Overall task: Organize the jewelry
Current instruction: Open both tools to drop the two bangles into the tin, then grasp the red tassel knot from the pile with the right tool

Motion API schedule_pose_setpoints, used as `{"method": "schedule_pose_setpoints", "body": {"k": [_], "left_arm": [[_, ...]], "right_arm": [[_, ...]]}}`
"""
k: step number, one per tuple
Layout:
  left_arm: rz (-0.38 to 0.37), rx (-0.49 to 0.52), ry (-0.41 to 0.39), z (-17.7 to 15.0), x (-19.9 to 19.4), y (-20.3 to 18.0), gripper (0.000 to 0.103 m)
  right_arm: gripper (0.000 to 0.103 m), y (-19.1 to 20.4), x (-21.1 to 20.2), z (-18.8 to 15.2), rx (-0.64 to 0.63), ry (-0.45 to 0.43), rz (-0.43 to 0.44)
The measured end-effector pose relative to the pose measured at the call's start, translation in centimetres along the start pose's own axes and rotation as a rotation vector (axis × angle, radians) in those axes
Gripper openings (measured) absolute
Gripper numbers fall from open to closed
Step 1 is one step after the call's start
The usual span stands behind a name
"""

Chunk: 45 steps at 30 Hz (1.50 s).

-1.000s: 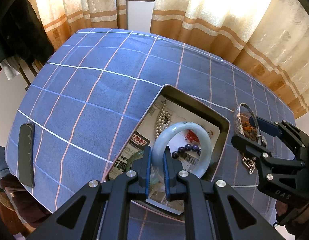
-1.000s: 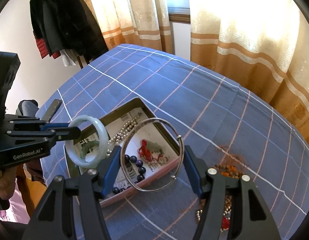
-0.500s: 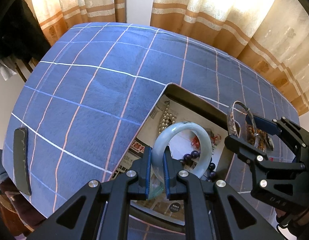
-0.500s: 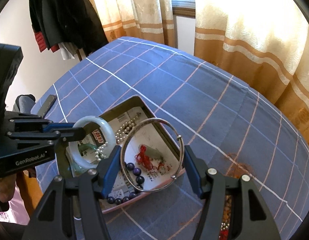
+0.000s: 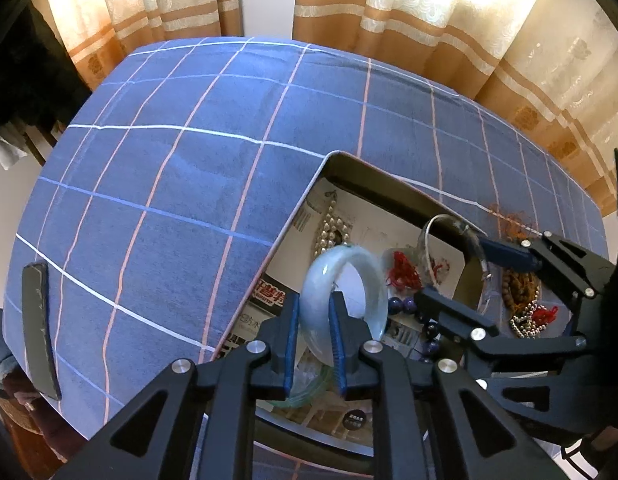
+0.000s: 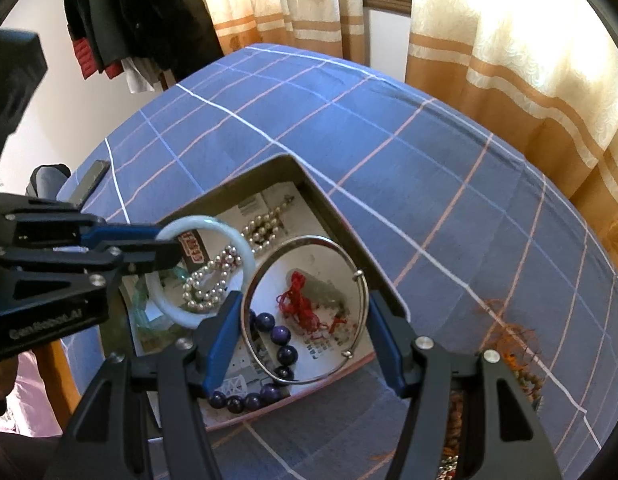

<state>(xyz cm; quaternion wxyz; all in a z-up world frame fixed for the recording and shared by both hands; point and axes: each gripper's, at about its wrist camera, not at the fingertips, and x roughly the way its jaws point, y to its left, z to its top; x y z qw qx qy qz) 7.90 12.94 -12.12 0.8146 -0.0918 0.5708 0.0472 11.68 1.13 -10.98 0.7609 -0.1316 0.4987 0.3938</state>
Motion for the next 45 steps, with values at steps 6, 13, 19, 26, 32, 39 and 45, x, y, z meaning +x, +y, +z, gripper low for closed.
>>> {"method": "schedule_pose_setpoints", "body": {"k": [6,13,19,26,32,39,45], "left_arm": [[-0.001,0.037,-0.031,0.3,-0.8,-0.8,0.023],[0.025,-0.012,-0.072,-0.2,-2.0,-0.4,0.060],[0.026,-0.022,-0.070,-1.4,-2.6,-1.3,0.061],[0.034,0.035,-0.070,-2.6,-2.5,-4.7,0.061],[0.020,0.059,-0.042,-3.5,-2.0,-7.3,0.061],[-0.008,0.070,-0.044,-4.1,-2.6,-9.5,0.061],[-0.068,0.123,-0.044,-4.2,-2.3,-13.3,0.061]], "right_arm": [[0.068,0.0,0.1,-0.3,0.024,-0.003,0.015],[0.076,-0.9,-2.7,-1.4,0.062,-0.040,-0.010],[0.075,-5.2,-7.0,-6.9,0.204,-0.053,-0.089],[0.067,-10.7,-8.0,-12.4,0.364,0.000,-0.216],[0.054,-11.4,-6.8,-12.6,0.374,-0.006,-0.184],[0.009,-11.5,-7.3,-13.9,0.371,-0.003,-0.141],[0.009,-12.5,-11.0,-15.0,0.419,-0.063,-0.139]]}}
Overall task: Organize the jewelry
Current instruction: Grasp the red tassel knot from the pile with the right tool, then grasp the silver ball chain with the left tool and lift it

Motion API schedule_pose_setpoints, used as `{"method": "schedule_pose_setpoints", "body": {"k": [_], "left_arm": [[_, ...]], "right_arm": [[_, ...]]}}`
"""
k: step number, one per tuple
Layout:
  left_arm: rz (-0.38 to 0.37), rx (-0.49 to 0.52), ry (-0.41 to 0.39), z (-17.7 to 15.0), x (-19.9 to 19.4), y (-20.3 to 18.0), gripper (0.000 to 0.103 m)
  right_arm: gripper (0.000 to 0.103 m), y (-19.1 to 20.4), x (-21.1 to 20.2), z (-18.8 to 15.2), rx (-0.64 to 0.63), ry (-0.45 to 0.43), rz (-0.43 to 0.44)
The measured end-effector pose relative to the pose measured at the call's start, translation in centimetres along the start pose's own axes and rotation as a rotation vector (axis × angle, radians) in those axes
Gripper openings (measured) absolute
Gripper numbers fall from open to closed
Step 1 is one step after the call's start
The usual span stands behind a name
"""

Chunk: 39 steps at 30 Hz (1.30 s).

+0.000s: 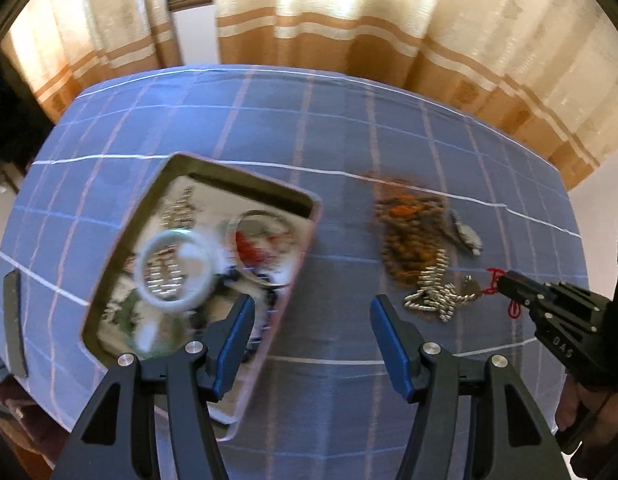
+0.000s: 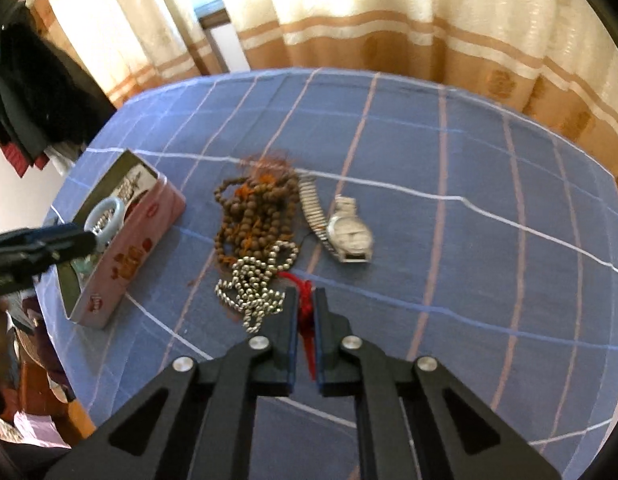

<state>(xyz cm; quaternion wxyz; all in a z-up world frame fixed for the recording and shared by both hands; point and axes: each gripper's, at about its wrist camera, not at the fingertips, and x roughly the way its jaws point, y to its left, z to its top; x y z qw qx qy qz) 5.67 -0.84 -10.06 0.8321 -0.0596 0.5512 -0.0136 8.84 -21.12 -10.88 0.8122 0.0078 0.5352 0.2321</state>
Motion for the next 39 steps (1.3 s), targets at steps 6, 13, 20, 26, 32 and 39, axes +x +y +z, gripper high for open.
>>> {"method": "schedule_pose_setpoints", "body": {"k": [6,13,20,26,32,39], "left_arm": [[-0.055,0.075,0.032,-0.3,1.7,-4.3,0.061],[-0.078,0.140,0.057,-0.8,3.7,-8.2,0.061],[-0.089,0.112,0.088,-0.7,6.1,-10.0,0.061],[-0.085,0.115,0.112,-1.1,7.7,-11.6,0.061],[-0.015,0.166,0.096,-1.6,9.0,-12.6,0.052],[-0.020,0.232,0.109,-2.3,7.7,-12.2,0.007]], "right_arm": [[0.009,-1.9,-2.1,-1.0,0.062,-0.031,-0.015],[0.009,-3.4,-3.6,-2.0,0.097,-0.045,-0.013],[0.009,-4.6,-4.0,-3.6,0.110,-0.033,-0.034],[0.009,-5.1,-4.2,-5.3,0.116,-0.011,-0.049],[0.009,-5.1,-4.5,-6.3,0.108,-0.003,-0.055],[0.009,-5.0,-4.8,-6.6,0.110,-0.021,-0.050]]}}
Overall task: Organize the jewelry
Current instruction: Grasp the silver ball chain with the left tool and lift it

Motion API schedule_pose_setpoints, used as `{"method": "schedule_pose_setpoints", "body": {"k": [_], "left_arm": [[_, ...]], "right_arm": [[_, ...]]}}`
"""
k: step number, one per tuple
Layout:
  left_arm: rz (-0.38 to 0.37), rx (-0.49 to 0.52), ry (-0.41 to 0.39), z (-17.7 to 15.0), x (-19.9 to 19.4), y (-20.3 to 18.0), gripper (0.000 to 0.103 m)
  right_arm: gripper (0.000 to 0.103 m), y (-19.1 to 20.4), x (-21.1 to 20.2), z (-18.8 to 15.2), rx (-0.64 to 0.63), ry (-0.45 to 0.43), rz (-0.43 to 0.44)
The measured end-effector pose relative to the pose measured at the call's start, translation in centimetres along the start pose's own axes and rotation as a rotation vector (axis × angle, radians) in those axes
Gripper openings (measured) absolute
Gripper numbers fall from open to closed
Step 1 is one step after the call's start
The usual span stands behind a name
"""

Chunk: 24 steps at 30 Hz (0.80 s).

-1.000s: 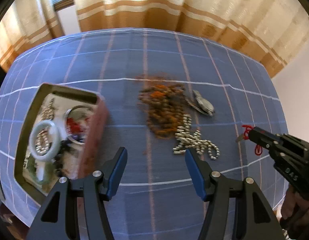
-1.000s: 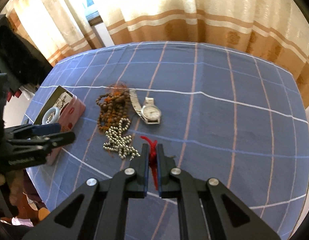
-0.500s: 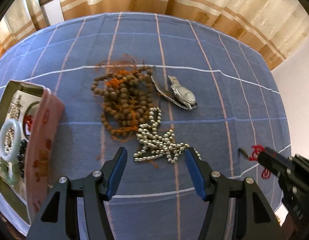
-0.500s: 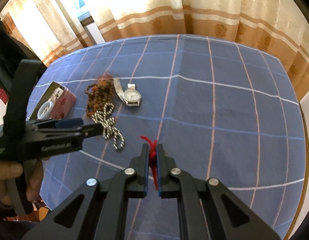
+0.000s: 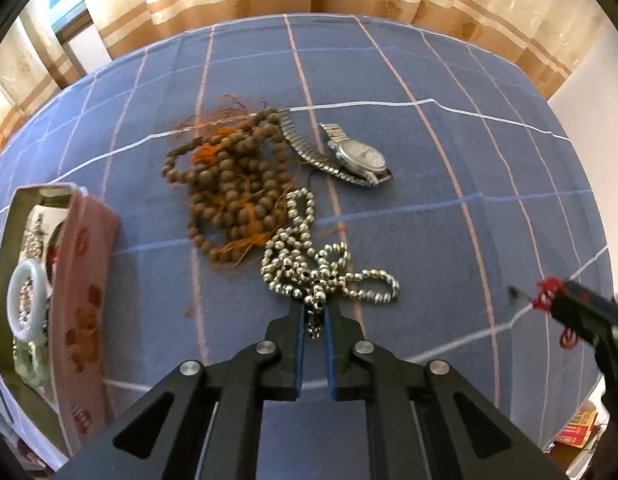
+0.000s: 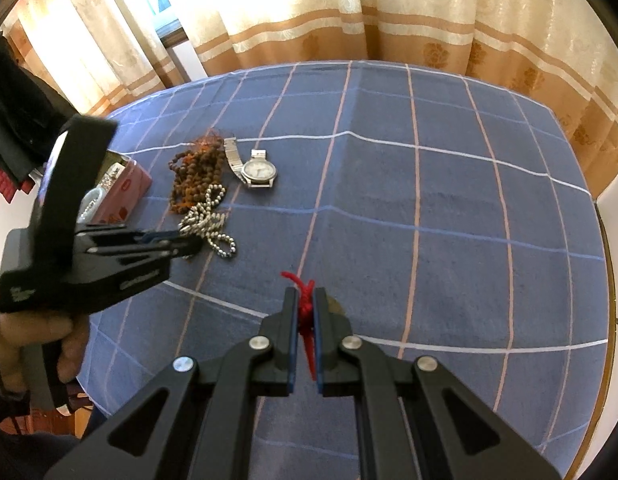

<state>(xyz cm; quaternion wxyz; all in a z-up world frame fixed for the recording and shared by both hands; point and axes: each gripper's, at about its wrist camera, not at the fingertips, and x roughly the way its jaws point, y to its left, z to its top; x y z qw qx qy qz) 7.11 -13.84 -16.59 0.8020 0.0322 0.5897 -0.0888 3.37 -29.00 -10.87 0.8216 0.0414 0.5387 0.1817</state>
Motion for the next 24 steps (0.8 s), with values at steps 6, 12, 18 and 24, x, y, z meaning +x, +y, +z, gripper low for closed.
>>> {"method": "schedule_pose_setpoints", "body": {"k": [6,12,18,24], "left_arm": [[-0.012,-0.043,-0.023,-1.4,-2.9,2.4,0.007],[-0.014,-0.066,-0.073,-1.6,-6.1,3.9,0.007],[-0.021,-0.060,-0.116,-1.3,-8.6,3.9,0.007],[-0.051,-0.057,-0.165,-1.5,-11.4,5.0,0.004]], "right_arm": [[0.009,0.9,0.1,0.3,-0.011,-0.010,0.024],[0.009,2.4,-0.1,1.2,-0.038,-0.030,0.052],[0.009,4.1,-0.5,2.5,-0.060,-0.058,0.076],[0.009,5.4,-0.9,3.2,-0.071,-0.080,0.088]]}}
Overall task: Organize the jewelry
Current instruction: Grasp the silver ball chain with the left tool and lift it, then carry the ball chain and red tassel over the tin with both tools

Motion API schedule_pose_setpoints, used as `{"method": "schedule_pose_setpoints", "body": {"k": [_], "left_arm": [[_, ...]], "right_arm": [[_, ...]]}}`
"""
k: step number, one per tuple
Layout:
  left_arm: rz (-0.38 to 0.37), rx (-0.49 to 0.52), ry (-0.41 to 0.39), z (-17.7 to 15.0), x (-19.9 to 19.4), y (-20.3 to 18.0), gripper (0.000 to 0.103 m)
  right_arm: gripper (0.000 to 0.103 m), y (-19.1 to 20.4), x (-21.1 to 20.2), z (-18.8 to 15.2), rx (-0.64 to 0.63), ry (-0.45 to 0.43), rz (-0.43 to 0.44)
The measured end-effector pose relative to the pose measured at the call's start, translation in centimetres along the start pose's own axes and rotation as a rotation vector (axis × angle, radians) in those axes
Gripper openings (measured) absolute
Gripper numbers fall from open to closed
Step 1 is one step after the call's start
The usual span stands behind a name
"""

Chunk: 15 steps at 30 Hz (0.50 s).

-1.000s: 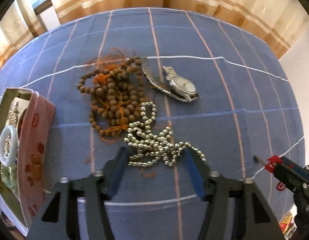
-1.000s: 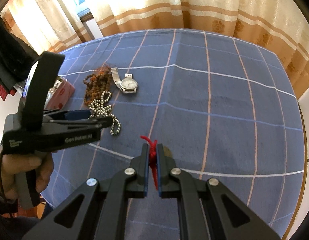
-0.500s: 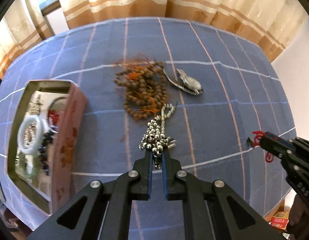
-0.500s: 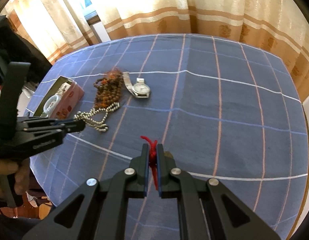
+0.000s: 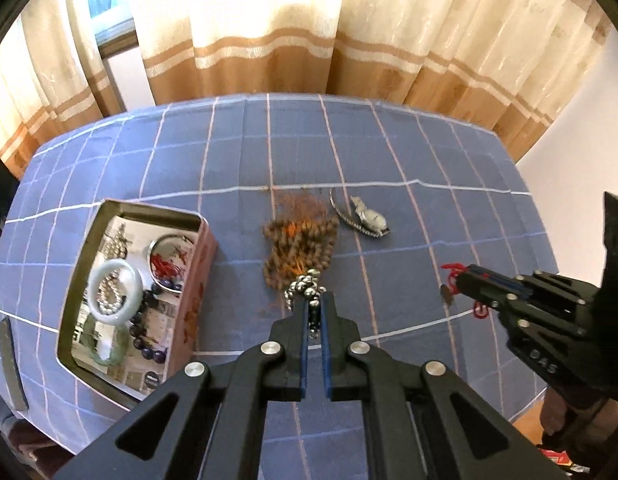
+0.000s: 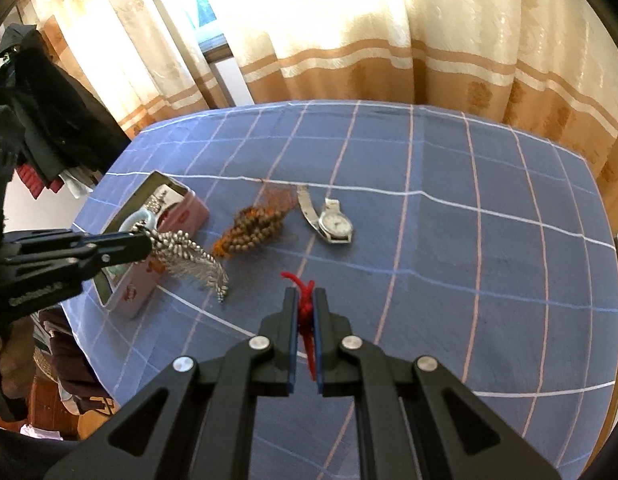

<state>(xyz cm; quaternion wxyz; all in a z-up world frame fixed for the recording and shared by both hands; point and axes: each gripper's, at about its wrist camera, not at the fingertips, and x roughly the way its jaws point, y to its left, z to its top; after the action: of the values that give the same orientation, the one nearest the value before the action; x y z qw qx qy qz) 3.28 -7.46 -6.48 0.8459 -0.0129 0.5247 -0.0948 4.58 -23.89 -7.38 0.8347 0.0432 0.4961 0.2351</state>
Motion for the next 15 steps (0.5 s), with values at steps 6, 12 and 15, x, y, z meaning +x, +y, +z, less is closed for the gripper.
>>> {"method": "schedule_pose_setpoints", "body": {"k": [6,12,15], "left_arm": [[-0.010,0.000,-0.010,0.0,-1.3,0.9,0.004],[-0.046,-0.006,-0.013,0.0,-2.3,1.8,0.004],[-0.051,-0.003,0.022,-0.1,-1.7,2.2,0.004]], "right_arm": [[0.009,0.7,0.2,0.1,0.003,-0.008,0.009],[0.009,1.2,0.3,0.2,0.013,-0.012,0.017],[0.009,1.4,0.5,0.1,0.016,-0.012,0.022]]}}
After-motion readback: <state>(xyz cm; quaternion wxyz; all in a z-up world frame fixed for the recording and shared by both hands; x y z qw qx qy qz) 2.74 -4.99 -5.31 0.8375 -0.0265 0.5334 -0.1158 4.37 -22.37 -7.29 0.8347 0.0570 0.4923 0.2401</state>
